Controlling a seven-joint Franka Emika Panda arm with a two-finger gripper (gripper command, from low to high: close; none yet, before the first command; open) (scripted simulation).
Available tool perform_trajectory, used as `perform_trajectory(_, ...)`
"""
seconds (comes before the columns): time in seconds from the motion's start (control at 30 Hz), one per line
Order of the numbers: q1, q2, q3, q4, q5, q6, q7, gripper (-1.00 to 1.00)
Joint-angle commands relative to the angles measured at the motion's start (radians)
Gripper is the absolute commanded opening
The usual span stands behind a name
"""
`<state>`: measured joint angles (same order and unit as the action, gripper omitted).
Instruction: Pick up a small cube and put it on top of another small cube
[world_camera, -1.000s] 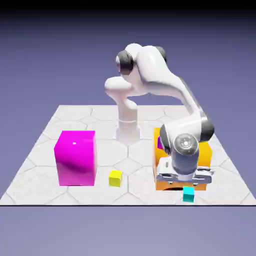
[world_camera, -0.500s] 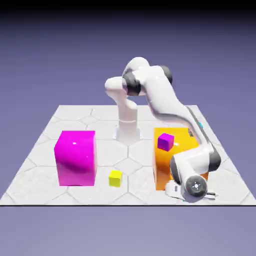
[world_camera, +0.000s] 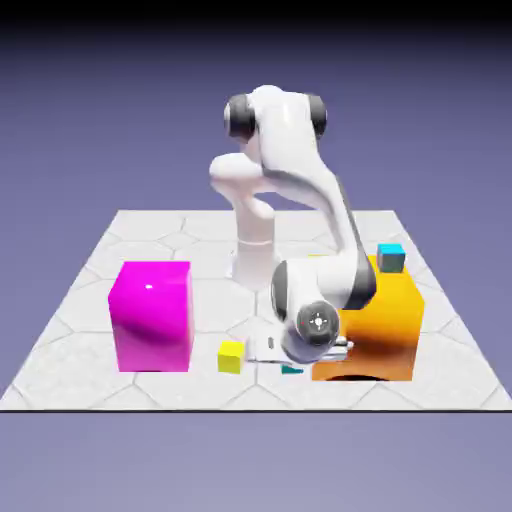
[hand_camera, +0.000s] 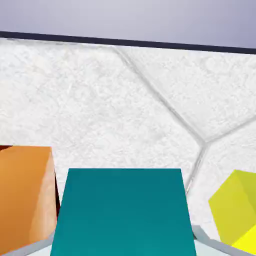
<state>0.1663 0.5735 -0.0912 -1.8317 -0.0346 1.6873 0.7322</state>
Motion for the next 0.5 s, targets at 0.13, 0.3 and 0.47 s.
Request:
perform_trajectory(0.13,-0.018,-0.127,-0.083,-0.181,-0.101,0.04,-0.176,-1.0)
perform_trajectory(0.3,-0.029,-0.099,-0.092,-0.288,-0.114,0.174,-0.182,-1.0)
perform_trajectory(0.47,-0.025,-0.114,-0.091,-0.251,-0.112,0.121,-0.185,1.0)
